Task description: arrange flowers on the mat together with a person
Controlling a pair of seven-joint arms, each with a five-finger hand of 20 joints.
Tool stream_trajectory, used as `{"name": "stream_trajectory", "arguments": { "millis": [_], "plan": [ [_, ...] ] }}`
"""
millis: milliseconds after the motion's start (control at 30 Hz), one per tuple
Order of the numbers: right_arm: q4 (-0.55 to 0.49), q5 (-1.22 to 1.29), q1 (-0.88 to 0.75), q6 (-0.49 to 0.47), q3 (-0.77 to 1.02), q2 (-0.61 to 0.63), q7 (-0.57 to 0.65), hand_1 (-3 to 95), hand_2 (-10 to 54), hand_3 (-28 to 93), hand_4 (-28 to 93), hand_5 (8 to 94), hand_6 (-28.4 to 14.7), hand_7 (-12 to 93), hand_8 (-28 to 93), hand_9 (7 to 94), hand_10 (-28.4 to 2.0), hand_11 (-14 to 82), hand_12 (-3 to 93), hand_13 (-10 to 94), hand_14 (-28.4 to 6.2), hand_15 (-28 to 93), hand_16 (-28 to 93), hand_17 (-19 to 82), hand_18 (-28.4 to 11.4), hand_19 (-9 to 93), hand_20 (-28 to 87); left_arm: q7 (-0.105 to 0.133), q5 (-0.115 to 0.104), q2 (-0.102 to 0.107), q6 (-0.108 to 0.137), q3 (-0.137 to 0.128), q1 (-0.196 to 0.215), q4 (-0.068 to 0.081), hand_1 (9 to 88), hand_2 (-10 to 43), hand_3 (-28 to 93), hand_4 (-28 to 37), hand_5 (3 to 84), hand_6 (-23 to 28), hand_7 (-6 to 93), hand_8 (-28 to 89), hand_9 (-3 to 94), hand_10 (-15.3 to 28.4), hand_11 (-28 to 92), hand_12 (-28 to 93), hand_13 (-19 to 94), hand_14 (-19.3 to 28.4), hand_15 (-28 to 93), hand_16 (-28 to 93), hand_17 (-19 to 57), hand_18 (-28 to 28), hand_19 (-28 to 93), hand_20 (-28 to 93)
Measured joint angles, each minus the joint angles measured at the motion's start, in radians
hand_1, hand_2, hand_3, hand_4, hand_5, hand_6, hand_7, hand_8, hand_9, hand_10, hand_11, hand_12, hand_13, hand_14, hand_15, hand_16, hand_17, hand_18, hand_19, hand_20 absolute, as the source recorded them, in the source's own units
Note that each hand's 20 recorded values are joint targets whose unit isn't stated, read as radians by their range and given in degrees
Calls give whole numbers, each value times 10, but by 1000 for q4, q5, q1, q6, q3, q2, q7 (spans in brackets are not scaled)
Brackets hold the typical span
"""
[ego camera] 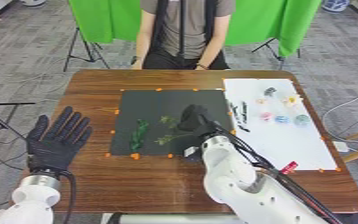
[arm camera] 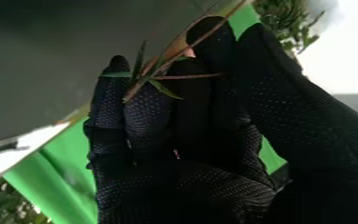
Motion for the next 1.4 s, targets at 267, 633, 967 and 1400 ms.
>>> {"name": "stream_trajectory", "arguments": {
  "millis": [267, 633, 967, 1400],
  "plan": [
    [20, -9, -16, -30, -19, -13, 3, 429, -95, 739, -242, 635, -22, 368, 17, 577, -151, 568, 509, 472, -174, 757, 479, 193, -215, 715, 344, 0, -2, 0, -1, 4, 0, 6, 231, 162, 743, -283, 461, 80, 119, -94, 369, 140, 171, 66, 243, 150, 285, -78, -71, 124, 333, 98],
    [-55, -9, -40, -61, 5, 45, -5, 371, -95, 769, -274, 554, -22, 354, -144, 529, -160, 630, 482, 446, -180, 765, 505, 178, -222, 713, 359, 7, -2, -6, -6, -5, 12, 6, 232, 162, 741, -283, 461, 80, 122, -93, 371, 138, 174, 66, 245, 149, 285, -77, -71, 125, 333, 98],
    [-72, -97, -79, -136, 35, 121, 3, 416, -95, 726, -282, 555, -12, 455, -163, 523, -154, 635, 477, 441, -175, 760, 503, 177, -221, 706, 363, 15, -9, -10, -6, -17, 25, 5, 233, 163, 741, -283, 465, 83, 131, -93, 373, 141, 180, 70, 247, 150, 292, -77, -72, 125, 335, 100],
    [-71, -123, -34, -189, -30, 106, 1, 819, -95, -231, 246, 658, 6, 529, 117, 624, -139, 641, 488, 508, -164, 754, 500, 205, -221, 713, 380, 1, -9, -5, 19, -4, 21, 3, 234, 168, 742, -283, 470, 87, 139, -95, 378, 142, 189, 71, 250, 153, 304, -80, -76, 129, 351, 104]
  ]
}}
